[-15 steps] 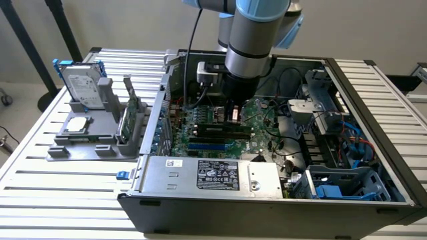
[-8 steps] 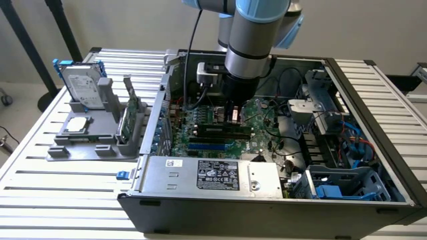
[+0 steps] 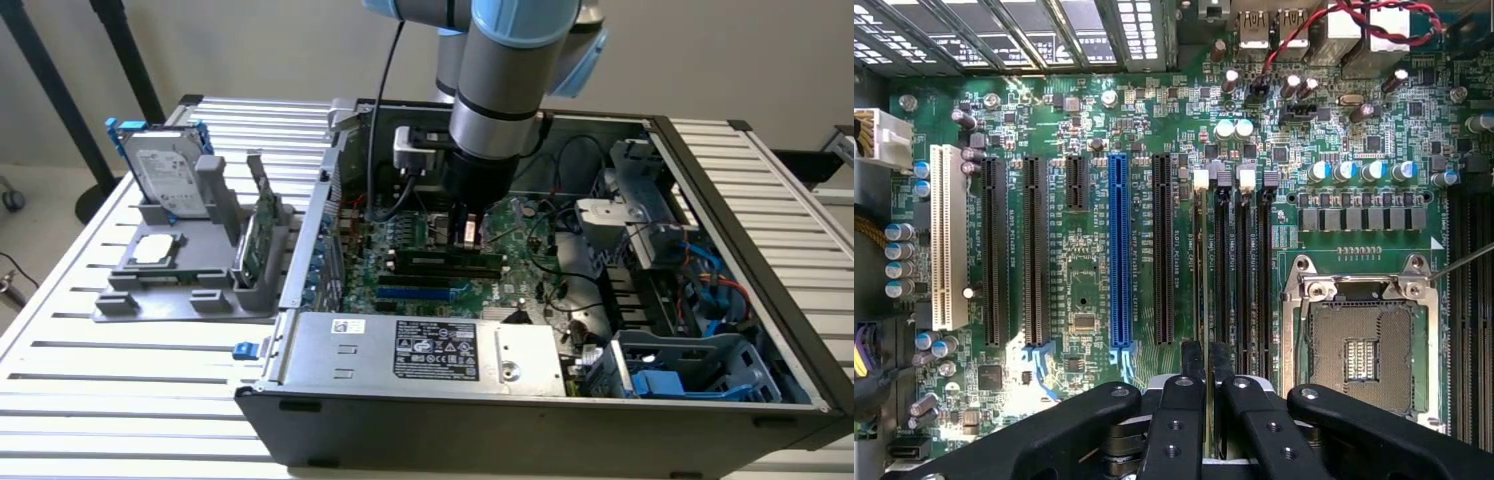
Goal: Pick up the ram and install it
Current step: 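Insert the ram into the slot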
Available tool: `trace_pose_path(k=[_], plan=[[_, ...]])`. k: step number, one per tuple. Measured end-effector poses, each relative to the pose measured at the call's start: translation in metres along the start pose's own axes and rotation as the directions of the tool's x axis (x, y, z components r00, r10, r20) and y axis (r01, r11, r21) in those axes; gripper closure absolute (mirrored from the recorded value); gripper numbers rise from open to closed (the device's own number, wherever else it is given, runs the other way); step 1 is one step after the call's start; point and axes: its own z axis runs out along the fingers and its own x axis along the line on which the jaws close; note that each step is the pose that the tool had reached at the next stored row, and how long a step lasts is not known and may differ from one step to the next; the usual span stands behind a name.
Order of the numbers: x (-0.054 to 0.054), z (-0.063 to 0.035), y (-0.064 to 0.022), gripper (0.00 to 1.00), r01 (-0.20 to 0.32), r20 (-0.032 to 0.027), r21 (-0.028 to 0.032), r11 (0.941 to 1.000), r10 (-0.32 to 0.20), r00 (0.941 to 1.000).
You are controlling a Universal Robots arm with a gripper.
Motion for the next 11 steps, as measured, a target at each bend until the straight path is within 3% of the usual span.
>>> trace_pose_path(k=[11], plan=[[0.0003, -0.0001, -0.0001, 0.86, 0.000, 0.0037, -0.0010, 1.0000, 0.000, 1.0000]])
